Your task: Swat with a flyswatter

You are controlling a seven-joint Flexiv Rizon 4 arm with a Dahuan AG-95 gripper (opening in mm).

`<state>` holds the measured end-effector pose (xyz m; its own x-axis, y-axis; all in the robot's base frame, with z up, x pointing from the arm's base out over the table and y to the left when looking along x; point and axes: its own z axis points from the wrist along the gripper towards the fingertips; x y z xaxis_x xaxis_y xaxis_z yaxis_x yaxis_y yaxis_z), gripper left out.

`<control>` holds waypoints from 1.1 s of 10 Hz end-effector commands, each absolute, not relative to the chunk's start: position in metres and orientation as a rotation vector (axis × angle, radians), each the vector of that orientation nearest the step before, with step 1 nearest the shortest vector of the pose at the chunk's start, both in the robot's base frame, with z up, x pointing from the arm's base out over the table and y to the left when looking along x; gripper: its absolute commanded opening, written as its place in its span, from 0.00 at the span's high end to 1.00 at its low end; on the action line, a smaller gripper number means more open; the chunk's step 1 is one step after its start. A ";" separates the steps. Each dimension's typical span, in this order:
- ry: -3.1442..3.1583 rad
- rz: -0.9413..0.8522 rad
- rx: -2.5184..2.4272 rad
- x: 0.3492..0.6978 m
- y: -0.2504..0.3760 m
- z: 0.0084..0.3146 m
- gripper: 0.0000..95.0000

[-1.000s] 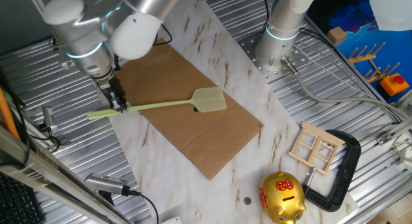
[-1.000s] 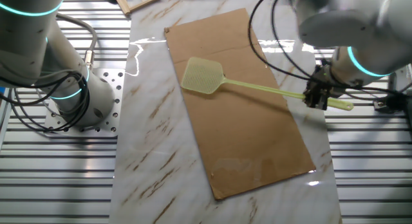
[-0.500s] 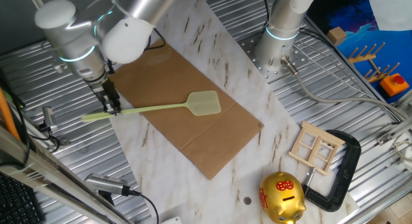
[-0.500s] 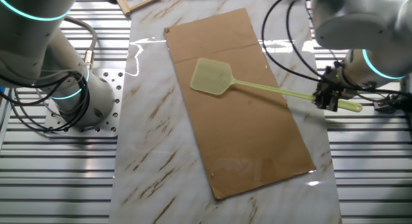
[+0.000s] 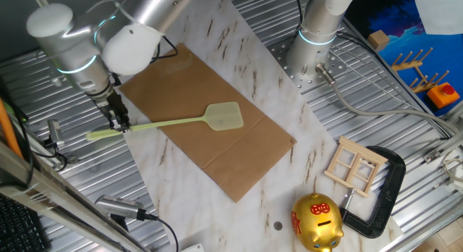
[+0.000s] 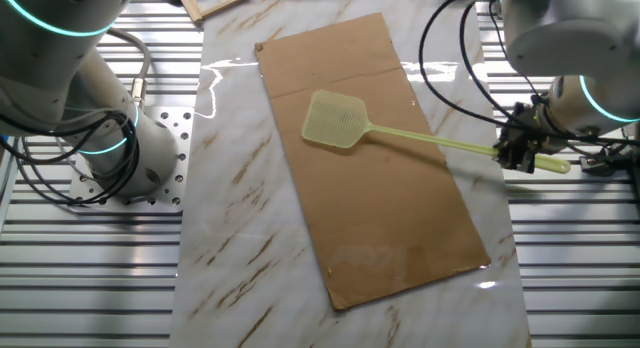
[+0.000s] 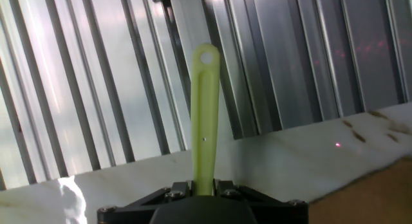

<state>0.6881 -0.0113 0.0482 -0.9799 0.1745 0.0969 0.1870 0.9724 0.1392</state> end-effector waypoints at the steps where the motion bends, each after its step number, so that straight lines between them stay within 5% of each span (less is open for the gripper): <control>1: -3.072 -0.214 -0.238 0.692 -0.016 0.038 1.00; 7: -3.067 -0.231 -0.238 0.696 -0.018 0.033 1.00; 11: -3.018 -0.250 -0.337 0.694 0.000 0.059 1.00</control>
